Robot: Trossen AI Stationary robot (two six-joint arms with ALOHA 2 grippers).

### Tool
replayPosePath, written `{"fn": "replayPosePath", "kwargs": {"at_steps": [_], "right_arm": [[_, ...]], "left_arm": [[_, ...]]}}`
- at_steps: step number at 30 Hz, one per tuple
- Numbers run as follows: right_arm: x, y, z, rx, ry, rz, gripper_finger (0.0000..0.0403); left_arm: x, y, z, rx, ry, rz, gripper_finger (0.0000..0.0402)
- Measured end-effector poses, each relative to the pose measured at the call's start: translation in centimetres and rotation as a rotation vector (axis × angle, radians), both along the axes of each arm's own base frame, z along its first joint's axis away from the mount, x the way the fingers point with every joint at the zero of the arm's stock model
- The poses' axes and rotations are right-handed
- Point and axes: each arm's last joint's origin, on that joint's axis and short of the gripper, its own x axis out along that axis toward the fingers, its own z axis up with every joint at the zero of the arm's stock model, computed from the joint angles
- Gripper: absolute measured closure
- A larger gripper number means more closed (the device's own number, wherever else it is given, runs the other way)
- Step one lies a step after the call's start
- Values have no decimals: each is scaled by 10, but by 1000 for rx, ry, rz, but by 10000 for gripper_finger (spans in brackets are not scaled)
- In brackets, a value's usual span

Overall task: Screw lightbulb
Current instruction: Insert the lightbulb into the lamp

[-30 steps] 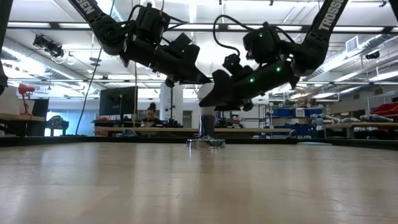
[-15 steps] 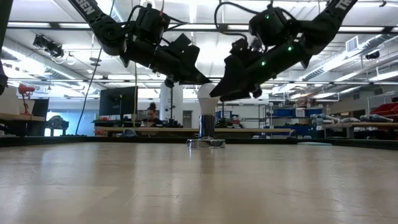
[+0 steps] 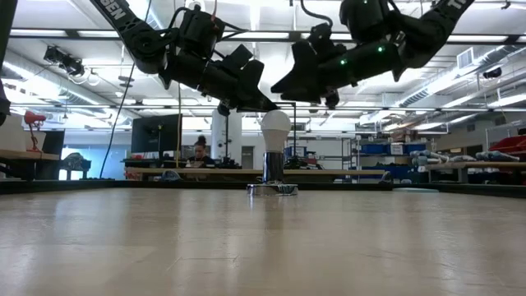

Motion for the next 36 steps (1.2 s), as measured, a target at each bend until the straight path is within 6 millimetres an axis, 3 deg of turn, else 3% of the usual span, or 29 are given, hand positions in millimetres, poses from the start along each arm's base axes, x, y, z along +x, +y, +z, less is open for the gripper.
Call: {"fn": "replayPosePath", "kwargs": {"at_steps": [10,17,24,36], "right_arm": [[-1,-6,-5,1,30,-66,388],[-2,-8,-7,38,28,-75,376],[1,-11,-15,61,42,-60,396],[4,-12,-17,60,61,-59,394]], "left_arm": [[0,0,0,-2,-1,1,399],[0,0,0,-1,-2,1,399],[0,0,0,-1,-1,4,399],[0,1,0,1,0,7,399]]}}
